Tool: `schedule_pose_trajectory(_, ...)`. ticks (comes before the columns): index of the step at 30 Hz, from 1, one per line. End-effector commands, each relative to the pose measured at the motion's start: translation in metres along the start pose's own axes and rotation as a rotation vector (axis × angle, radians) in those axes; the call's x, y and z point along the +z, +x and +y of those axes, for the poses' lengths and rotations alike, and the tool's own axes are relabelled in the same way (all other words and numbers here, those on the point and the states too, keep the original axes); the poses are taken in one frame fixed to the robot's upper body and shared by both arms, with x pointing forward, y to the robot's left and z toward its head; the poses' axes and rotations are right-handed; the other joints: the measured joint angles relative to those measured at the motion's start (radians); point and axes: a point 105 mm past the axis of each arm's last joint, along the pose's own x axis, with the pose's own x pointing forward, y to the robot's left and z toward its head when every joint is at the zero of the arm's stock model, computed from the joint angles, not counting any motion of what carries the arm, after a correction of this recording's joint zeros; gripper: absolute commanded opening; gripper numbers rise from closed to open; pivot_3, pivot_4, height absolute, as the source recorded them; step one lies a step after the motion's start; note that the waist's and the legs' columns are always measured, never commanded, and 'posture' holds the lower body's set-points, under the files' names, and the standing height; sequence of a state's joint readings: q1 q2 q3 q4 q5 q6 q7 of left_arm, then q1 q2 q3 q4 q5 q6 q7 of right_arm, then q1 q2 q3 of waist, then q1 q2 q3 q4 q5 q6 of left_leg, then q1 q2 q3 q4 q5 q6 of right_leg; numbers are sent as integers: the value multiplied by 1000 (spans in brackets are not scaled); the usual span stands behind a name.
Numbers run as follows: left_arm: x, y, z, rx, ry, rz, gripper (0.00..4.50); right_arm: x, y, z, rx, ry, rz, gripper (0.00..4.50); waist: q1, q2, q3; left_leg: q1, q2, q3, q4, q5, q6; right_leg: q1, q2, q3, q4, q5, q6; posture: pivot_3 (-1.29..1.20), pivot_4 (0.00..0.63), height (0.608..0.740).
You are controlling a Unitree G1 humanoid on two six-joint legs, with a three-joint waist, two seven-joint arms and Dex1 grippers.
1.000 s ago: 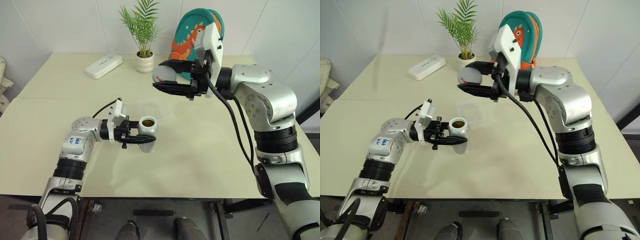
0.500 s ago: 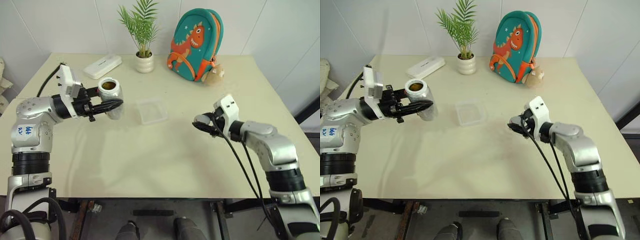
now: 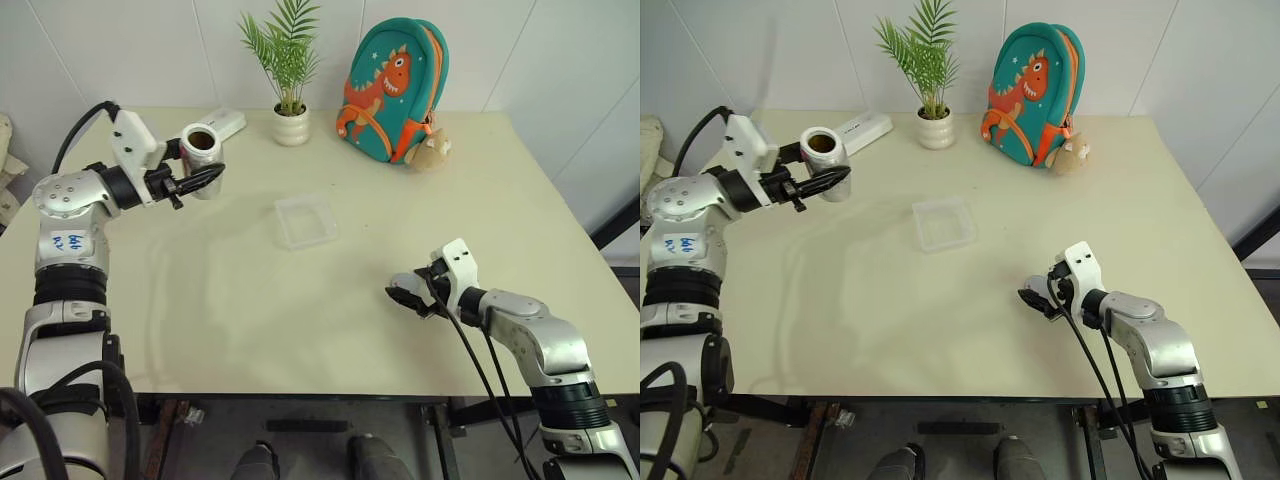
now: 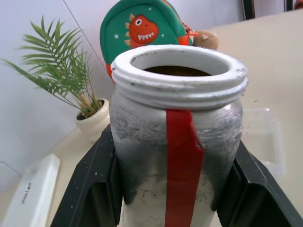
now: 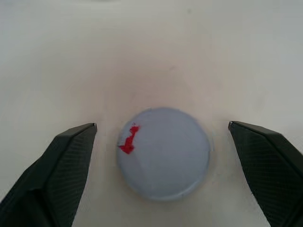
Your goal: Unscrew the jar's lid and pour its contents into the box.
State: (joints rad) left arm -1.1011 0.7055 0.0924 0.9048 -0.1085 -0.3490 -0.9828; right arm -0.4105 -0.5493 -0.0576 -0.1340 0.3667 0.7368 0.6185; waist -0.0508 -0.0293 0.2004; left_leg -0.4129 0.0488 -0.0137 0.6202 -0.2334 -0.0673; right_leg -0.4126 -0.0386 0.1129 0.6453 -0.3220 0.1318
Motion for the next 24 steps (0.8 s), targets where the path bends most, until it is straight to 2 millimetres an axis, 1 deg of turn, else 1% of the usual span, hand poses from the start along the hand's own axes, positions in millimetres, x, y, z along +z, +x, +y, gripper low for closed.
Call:
schedule_pose_trajectory(1, 14, 11, 7, 16, 146, -12, 1980, 37, -20, 9, 66, -107, -140, 4487, 0, 0, 0, 0, 0, 0, 0, 0, 0, 0, 0, 0, 0, 0, 0, 0, 150, 740)
schedule_pose_trajectory(3, 14, 20, 5, 7, 227, 18, 1980, 47, -32, 18, 138, -119, -179, 4487, 2, 0, 0, 0, 0, 0, 0, 0, 0, 0, 0, 0, -1, 0, 1, 0, 150, 740)
schedule_pose_trajectory(5, 15, 29, 4, 4, 293, 38, 1980, 56, -48, 32, 248, -112, -216, 4487, 4, 0, 0, -1, 0, 0, 0, 0, 0, 0, 0, 0, -1, -1, 1, 0, 150, 740)
schedule_pose_trajectory(7, 16, 39, 2, 8, 360, 62, 1980, 63, -58, 37, 296, -122, -235, 4487, 5, 0, 0, -1, 0, 0, 0, 0, 0, 0, 0, 0, -1, -1, 2, 0, 150, 740)
schedule_pose_trajectory(8, 16, 43, 1, 9, 395, 75, 1980, 66, -61, 38, 303, -129, -241, 4487, 5, 0, 0, -2, 0, 0, 0, 0, 0, 0, 0, 0, -1, -1, 2, 0, 150, 740)
schedule_pose_trajectory(9, 14, 50, -3, -4, 476, 111, 1980, 75, -64, 40, 316, -129, -267, 4487, 6, 0, 0, -2, 0, 0, 1, 0, 0, 0, 0, 0, -1, -1, 2, 0, 150, 740)
schedule_pose_trajectory(12, 11, 65, -11, -24, 644, 156, 1980, 92, -70, 46, 347, -114, -326, 4487, 8, -1, 1, -2, 0, 0, 3, 0, 1, 0, 0, 1, -1, 0, 3, 0, 150, 740)
schedule_pose_trajectory(14, 13, 78, -22, -49, 783, 160, 1980, 99, -74, 52, 378, -107, -340, 4487, 13, -1, 1, -2, 0, 0, 4, 0, 0, 0, 0, 1, 0, 0, 3, 0, 150, 740)
schedule_pose_trajectory(16, 14, 89, -29, -62, 925, 156, 1980, 99, -75, 55, 385, -104, -330, 4487, 20, -2, 1, -3, 0, -1, 5, 0, 1, 0, 1, 1, 0, 0, 4, 0, 150, 740)
schedule_pose_trajectory(18, 16, 98, -34, -57, 1057, 149, 1980, 92, -74, 49, 345, -114, -274, 4487, 25, -2, 1, -5, 0, -1, 6, -1, 1, 0, 1, 1, -1, 1, 4, 0, 150, 740)
schedule_pose_trajectory(19, 16, 103, -38, -67, 1151, 143, 1980, 91, -76, 44, 322, -117, -263, 4487, 26, -2, 1, -7, 0, -1, 7, -1, 1, -1, 1, 1, -1, 1, 5, 0, 150, 740)
schedule_pose_trajectory(22, 15, 111, -46, -98, 1356, 116, 1980, 91, -81, 35, 277, -129, -252, 4487, 29, -4, 2, -9, -1, -1, 9, -2, 2, -2, 0, 2, -3, 1, 6, 0, 150, 740)
schedule_pose_trajectory(24, 14, 115, -52, -120, 1491, 82, 1980, 91, -85, 35, 279, -133, -245, 4487, 29, -4, 2, -9, -2, -1, 9, -2, 2, -2, 0, 2, -3, 2, 6, 0, 150, 740)
